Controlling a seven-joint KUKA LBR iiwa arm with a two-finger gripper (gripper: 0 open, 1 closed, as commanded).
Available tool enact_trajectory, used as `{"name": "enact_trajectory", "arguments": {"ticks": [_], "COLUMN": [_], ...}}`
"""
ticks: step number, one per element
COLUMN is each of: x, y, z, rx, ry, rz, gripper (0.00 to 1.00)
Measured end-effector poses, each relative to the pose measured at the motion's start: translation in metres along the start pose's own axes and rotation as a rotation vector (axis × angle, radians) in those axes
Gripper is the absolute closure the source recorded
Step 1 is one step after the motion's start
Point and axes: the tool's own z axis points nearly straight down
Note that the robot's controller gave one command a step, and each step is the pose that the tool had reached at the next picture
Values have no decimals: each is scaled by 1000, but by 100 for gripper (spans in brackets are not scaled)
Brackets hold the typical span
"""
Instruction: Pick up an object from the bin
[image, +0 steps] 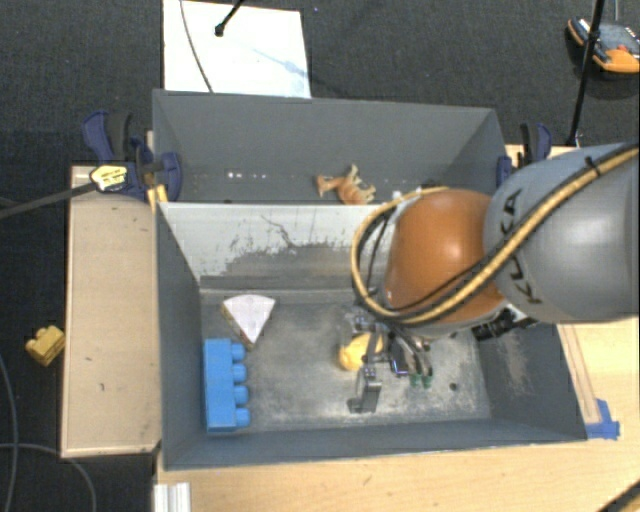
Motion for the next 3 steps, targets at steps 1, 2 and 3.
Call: {"name": "enact_trajectory", "arguments": {"ticks": [1, 2, 3], "x": [-2, -30, -35], "y": [-1, -37, -62], "z": [-4, 19, 39], "rx": [-1, -1, 1], "ry": [-8, -13, -10], "rz": [4, -69, -38], "gripper": [0, 0, 0]}}
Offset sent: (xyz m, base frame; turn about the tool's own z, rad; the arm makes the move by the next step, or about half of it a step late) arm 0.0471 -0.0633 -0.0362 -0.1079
